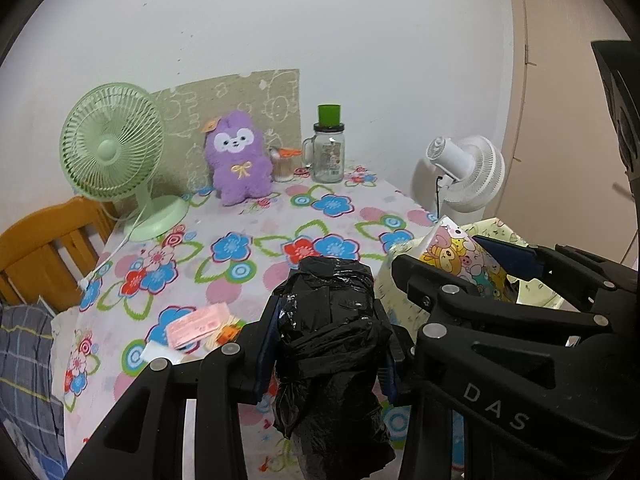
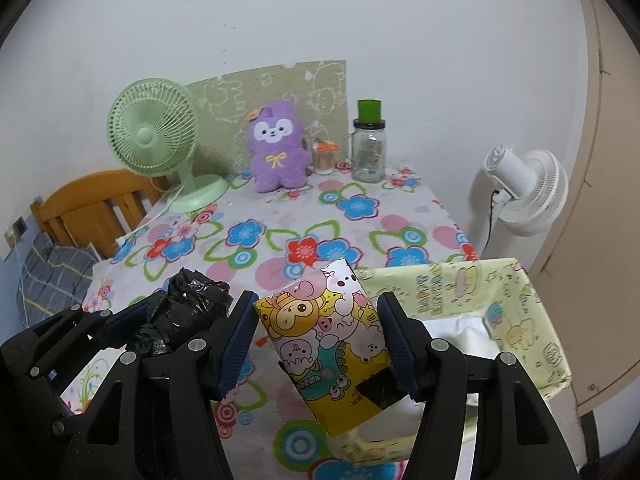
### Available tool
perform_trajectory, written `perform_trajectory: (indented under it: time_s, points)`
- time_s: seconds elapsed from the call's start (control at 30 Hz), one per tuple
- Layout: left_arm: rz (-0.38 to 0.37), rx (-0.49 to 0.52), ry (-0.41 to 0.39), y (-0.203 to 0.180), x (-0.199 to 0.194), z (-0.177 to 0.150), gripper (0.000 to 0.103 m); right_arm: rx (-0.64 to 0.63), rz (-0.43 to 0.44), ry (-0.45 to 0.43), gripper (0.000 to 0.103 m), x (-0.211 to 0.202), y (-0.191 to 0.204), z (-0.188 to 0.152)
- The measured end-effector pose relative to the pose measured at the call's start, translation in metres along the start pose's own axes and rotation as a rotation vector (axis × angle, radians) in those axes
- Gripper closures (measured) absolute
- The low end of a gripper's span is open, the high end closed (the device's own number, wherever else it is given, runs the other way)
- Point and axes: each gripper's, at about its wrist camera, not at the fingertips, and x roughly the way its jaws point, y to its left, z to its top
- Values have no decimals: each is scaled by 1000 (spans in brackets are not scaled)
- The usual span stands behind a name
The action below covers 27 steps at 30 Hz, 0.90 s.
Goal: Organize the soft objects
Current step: 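Lower the black bag into the box with the left tool while the right tool lowers the yellow pack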
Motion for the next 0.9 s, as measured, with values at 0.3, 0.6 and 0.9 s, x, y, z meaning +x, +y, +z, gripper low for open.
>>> perform_trajectory:
  time_s: [0.3, 0.6, 0.9]
  points:
    - [-28, 35, -7, -29, 11, 16, 60, 36, -34, -4, 39, -1, -35, 5]
    - [-68, 76, 4, -62, 27, 26, 60, 67, -71, 0, 39, 1, -70, 2]
    - [-108, 108, 31, -91, 47, 30, 60, 94, -85, 7, 39, 7, -97, -1]
